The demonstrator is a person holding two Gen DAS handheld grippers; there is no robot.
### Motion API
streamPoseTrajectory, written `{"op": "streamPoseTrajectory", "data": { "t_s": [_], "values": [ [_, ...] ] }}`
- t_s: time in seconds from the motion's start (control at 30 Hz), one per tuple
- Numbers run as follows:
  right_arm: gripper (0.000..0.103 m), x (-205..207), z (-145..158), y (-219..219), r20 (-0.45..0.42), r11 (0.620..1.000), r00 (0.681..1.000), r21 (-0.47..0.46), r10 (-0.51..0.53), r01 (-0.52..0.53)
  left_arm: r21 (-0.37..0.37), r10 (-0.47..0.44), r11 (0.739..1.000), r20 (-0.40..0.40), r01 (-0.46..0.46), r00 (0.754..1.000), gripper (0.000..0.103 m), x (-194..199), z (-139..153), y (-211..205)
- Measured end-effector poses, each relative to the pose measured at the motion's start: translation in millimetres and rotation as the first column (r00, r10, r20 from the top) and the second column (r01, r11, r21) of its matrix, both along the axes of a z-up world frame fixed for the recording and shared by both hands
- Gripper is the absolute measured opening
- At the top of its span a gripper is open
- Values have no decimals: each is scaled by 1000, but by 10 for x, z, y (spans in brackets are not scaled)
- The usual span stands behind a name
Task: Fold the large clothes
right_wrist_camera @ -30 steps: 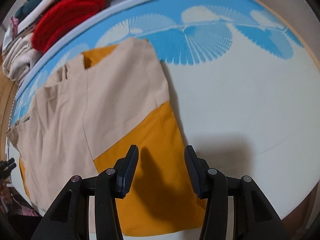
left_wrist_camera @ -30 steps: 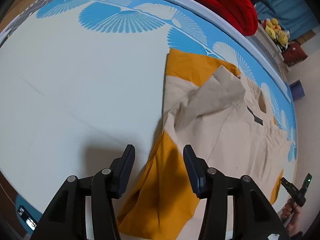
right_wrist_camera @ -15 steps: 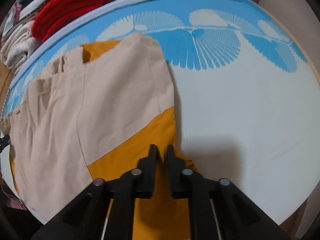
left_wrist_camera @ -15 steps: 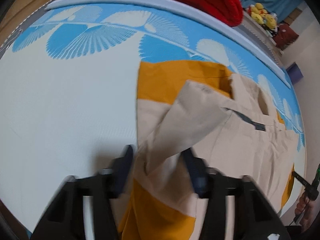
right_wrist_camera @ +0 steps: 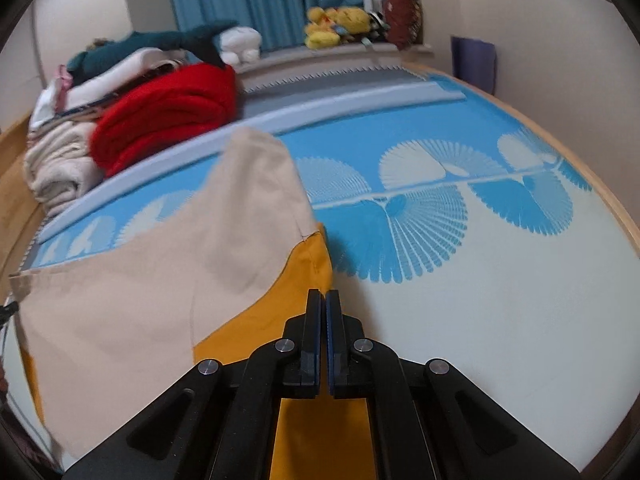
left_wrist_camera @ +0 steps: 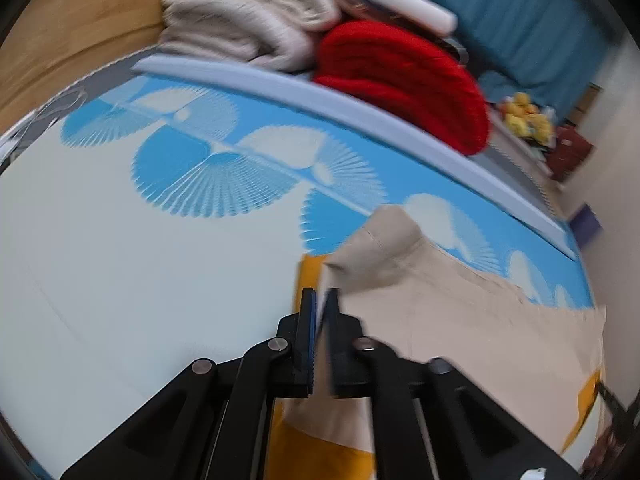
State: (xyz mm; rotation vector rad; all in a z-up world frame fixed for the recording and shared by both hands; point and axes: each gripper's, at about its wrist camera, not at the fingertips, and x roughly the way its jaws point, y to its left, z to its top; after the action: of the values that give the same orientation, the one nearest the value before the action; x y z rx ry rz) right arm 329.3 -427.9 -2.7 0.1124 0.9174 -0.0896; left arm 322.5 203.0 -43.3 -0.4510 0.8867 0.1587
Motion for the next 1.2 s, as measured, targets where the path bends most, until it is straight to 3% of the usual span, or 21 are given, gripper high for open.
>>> {"op": "streamPoseTrajectory", "data": {
  "t_s": [0.03, 0.1, 0.17, 0.23, 0.3, 0.43, 0.5, 0.53, 0.57, 0.6, 0.67, 0.73, 0.8, 0.93, 1.03, 1.2],
  "values": [
    [2, 63, -86, -24, -37, 1000, 999, 3, -17, 18, -37, -4, 999, -47, 2, 999, 27, 59, -112, 33],
    [8, 161, -294, -93, -138, 998, 990, 36, -44, 49, -121, -42, 992, -120, 27, 992, 39, 82, -279, 81],
    [12, 203, -455, -146, -225, 994, 973, 86, -41, 61, -148, -42, 989, -133, 22, 990, 39, 27, -305, 159],
    [21, 205, -546, -174, -273, 991, 962, 122, -14, 49, -191, -54, 981, -135, 28, 989, 47, -47, -344, 245],
    [35, 174, -641, -172, -314, 995, 949, 97, 1, 31, -239, -78, 970, -164, 37, 983, 47, -110, -432, 267],
    [40, 107, -764, -131, -357, 998, 934, 67, 5, 20, -284, -143, 956, -233, 74, 962, 47, -135, -624, 128],
    [34, 60, -785, -136, -353, 998, 935, 59, 3, 19, -258, -174, 960, -242, 110, 955, 45, -110, -641, 3],
    [25, 45, -766, -118, -341, 999, 940, 39, -4, 19, -239, -182, 963, -239, 124, 954, 36, -106, -627, -47],
    [8, 36, -735, -109, -326, 1000, 945, 18, -9, 16, -223, -195, 964, -236, 142, 952, 25, -107, -622, -89],
    [5, 32, -696, -104, -309, 1000, 951, 7, -11, 14, -211, -212, 964, -234, 163, 949, 3, -105, -605, -130],
    [1, 0, -560, -104, -253, 1000, 967, 3, -17, 18, -129, -219, 972, -189, 197, 957, 2, -123, -442, -211],
    [1, -24, -344, -96, -155, 1000, 987, 4, -27, 28, -5, -233, 972, -67, 233, 970, 2, -185, -113, -326],
    [0, -63, -130, -82, -46, 999, 998, 19, -34, 34, 71, -226, 972, 11, 225, 974, 2, -222, 82, -402],
    [0, -21, -14, -21, 34, 999, 998, -4, -54, 54, 79, -163, 984, 17, 161, 986, 2, -153, 82, -365],
    [0, 103, -130, -28, 4, 998, 998, 5, -67, 67, 59, -137, 989, -42, 139, 990, 2, -3, -88, -360],
    [0, 338, -653, -150, -196, 994, 974, 1, -111, 113, 75, -155, 982, -222, 175, 963, 2, 189, -537, -460]
  ]
}}
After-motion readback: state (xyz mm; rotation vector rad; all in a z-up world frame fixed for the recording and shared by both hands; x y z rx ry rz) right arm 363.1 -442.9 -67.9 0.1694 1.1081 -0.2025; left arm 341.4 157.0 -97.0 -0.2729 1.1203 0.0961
